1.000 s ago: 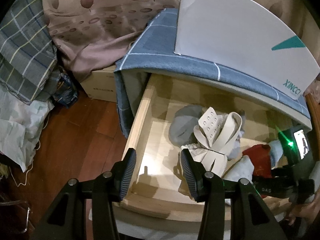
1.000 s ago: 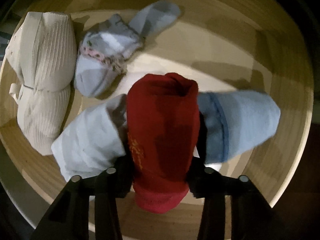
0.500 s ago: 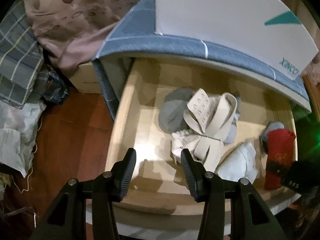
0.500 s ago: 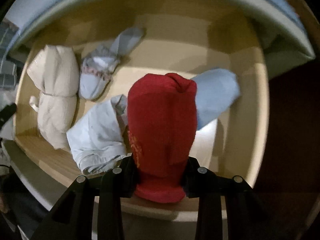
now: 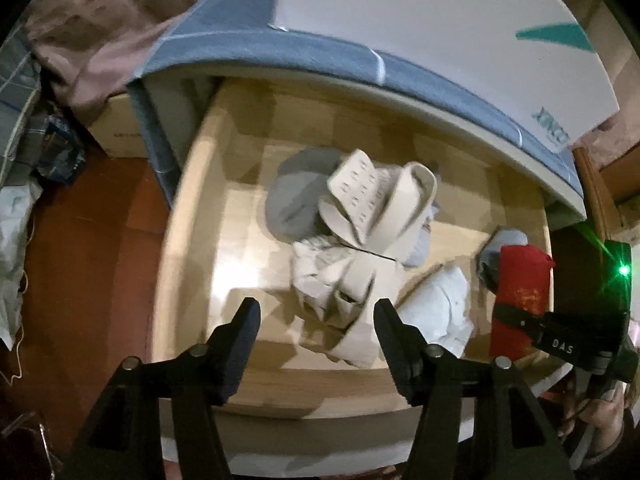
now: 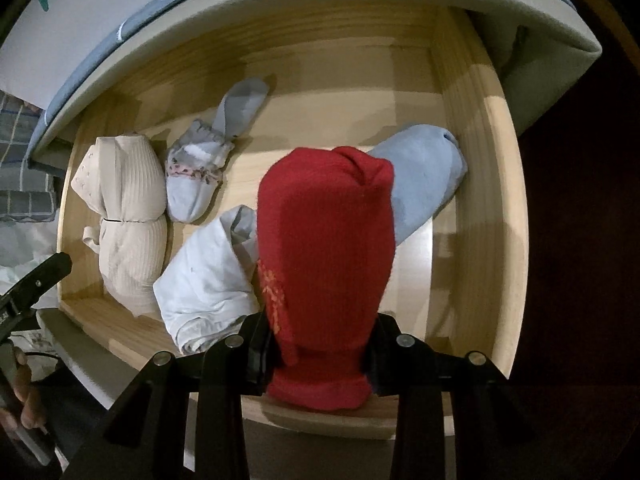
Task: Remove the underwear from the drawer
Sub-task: 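Grasp the beige hooked underwear with the left tool while the right tool holds the red item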
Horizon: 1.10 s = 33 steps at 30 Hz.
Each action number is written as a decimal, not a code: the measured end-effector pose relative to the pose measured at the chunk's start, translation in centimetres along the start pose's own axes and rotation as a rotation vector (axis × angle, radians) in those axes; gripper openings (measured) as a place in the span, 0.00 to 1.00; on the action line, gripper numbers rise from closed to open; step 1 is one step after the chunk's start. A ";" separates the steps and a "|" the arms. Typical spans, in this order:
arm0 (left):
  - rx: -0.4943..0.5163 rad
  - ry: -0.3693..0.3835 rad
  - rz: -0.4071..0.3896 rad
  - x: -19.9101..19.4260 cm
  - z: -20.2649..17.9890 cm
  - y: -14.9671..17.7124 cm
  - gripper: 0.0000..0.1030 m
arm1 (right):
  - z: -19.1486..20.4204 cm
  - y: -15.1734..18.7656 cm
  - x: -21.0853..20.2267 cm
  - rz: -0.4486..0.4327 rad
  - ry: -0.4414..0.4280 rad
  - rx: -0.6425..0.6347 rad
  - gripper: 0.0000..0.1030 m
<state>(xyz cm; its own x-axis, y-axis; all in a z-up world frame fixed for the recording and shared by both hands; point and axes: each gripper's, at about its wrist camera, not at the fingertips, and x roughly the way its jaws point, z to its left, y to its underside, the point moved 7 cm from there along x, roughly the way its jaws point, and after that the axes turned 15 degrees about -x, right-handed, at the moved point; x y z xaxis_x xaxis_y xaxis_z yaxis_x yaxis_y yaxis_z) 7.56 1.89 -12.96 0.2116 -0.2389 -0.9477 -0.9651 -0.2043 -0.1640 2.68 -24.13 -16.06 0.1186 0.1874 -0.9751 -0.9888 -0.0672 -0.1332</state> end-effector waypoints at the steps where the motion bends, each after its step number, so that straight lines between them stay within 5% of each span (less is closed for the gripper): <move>1: 0.010 -0.004 0.016 0.3 -0.4 0.0 0.60 | -0.1 0.0 0.0 0.001 -0.004 0.000 0.32; 12: 0.110 -0.048 0.082 2.6 -5.0 -0.8 0.64 | 1.8 0.6 1.0 0.013 -0.023 -0.002 0.33; 33: 0.070 -0.192 0.180 8.4 -4.1 -2.6 0.72 | 1.7 0.3 0.9 0.031 -0.046 0.010 0.34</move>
<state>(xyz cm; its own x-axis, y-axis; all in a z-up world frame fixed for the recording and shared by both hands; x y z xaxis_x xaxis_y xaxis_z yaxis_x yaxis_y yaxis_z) 12.52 -3.46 -19.42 0.0088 -0.0793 -0.9968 -0.9943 -0.1069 -0.0003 2.34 -22.27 -16.68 0.0835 0.2298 -0.9696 -0.9928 -0.0644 -0.1007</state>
